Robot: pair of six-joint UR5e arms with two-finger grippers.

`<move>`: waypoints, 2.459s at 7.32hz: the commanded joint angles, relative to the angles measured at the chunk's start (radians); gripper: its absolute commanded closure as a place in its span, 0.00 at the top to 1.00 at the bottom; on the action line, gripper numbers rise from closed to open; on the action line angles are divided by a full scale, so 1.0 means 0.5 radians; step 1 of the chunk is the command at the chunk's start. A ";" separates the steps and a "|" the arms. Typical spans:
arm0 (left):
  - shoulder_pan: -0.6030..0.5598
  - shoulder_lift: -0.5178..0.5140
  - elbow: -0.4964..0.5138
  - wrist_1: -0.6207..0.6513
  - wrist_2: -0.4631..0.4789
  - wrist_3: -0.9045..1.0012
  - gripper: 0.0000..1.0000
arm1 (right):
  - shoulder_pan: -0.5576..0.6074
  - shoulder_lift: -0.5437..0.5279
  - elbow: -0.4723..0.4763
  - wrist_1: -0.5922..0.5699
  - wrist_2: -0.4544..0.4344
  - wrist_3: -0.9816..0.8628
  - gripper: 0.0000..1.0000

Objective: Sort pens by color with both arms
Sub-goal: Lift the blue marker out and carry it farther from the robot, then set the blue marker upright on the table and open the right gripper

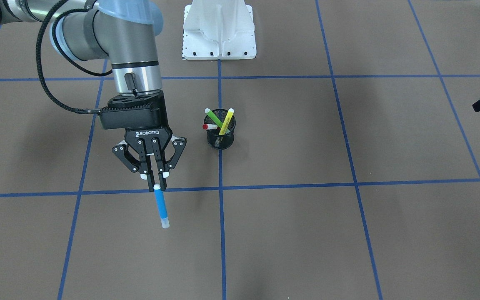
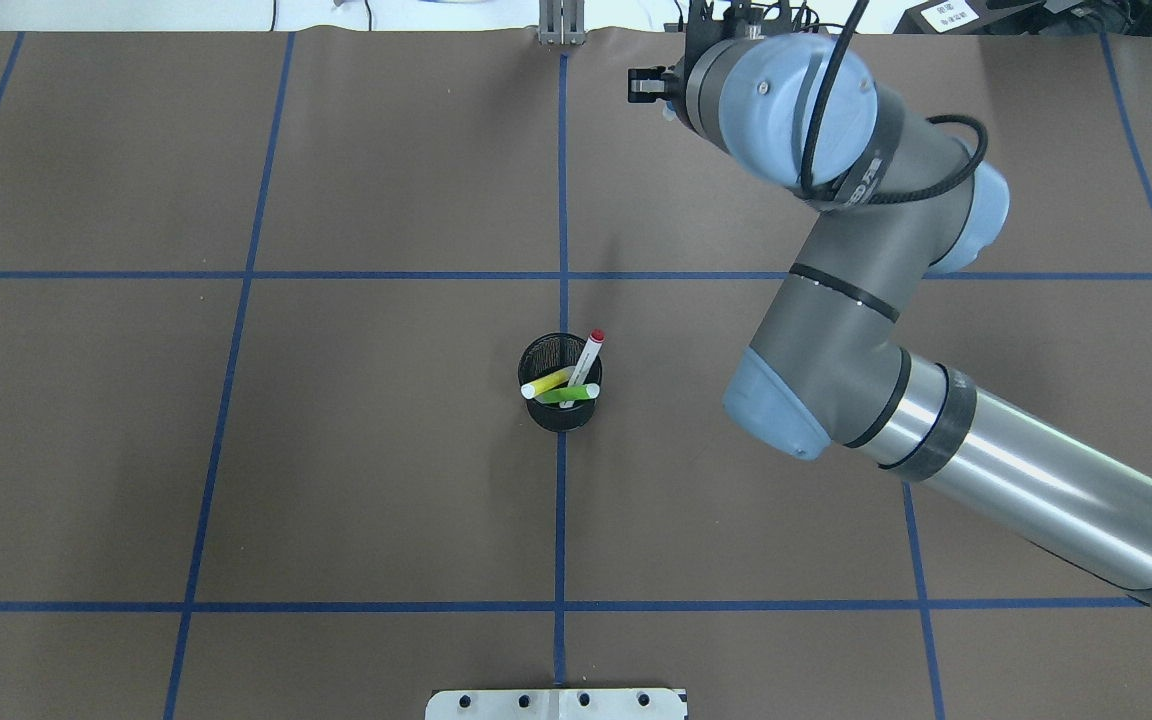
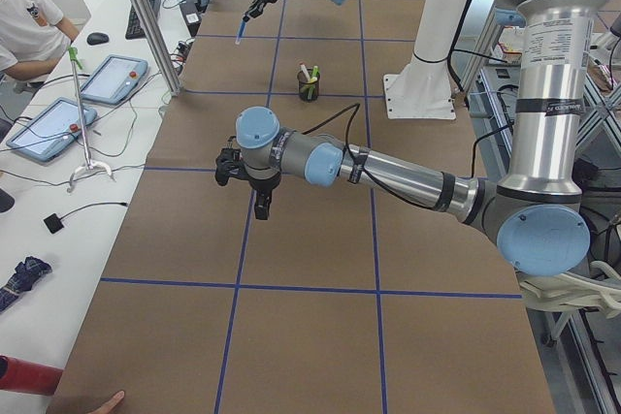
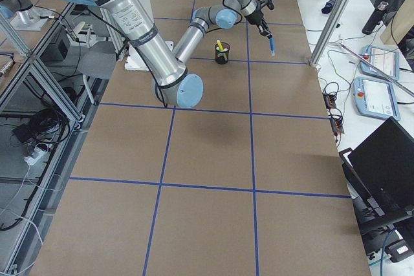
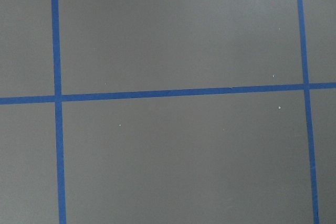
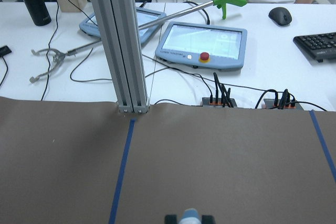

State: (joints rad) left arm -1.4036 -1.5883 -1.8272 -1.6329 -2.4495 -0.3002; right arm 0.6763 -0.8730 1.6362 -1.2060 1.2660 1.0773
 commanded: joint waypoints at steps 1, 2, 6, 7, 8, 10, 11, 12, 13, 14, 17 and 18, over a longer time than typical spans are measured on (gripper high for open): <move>0.000 -0.035 0.004 0.002 0.015 -0.022 1.00 | -0.104 -0.030 -0.482 0.783 -0.326 0.079 0.00; 0.000 -0.039 0.004 0.002 0.018 -0.038 1.00 | -0.149 -0.039 -0.614 0.889 -0.451 0.082 0.00; 0.000 -0.063 0.004 0.008 0.027 -0.038 1.00 | -0.239 -0.073 -0.686 1.000 -0.697 0.079 0.00; 0.000 -0.063 0.010 0.008 0.030 -0.038 1.00 | -0.251 -0.104 -0.695 1.037 -0.697 0.079 0.00; 0.000 -0.066 0.010 0.008 0.030 -0.038 1.00 | -0.282 -0.125 -0.695 1.041 -0.697 0.079 0.00; 0.000 -0.075 0.007 0.008 0.030 -0.038 1.00 | -0.319 -0.187 -0.695 1.093 -0.697 0.076 0.00; 0.000 -0.078 0.004 0.011 0.030 -0.038 1.00 | -0.319 -0.184 -0.692 1.096 -0.697 0.076 0.13; 0.000 -0.078 0.004 0.011 0.030 -0.056 1.00 | -0.319 -0.181 -0.689 1.096 -0.697 0.076 0.62; 0.003 -0.097 0.007 0.008 0.030 -0.132 1.00 | -0.319 -0.184 -0.671 1.096 -0.694 0.067 0.99; 0.042 -0.145 0.007 0.011 0.030 -0.257 1.00 | -0.319 -0.193 -0.662 1.099 -0.688 0.057 1.00; 0.373 -0.467 0.001 0.014 0.137 -1.066 1.00 | -0.294 -0.431 -0.314 1.090 -0.457 0.057 1.00; 0.526 -0.583 -0.021 0.011 0.147 -1.351 1.00 | -0.206 -0.526 -0.199 1.087 -0.203 0.069 1.00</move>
State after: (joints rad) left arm -1.2310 -1.8059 -1.8280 -1.6269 -2.3959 -0.7955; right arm 0.5345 -1.0695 1.4517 -0.6613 1.0302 1.1067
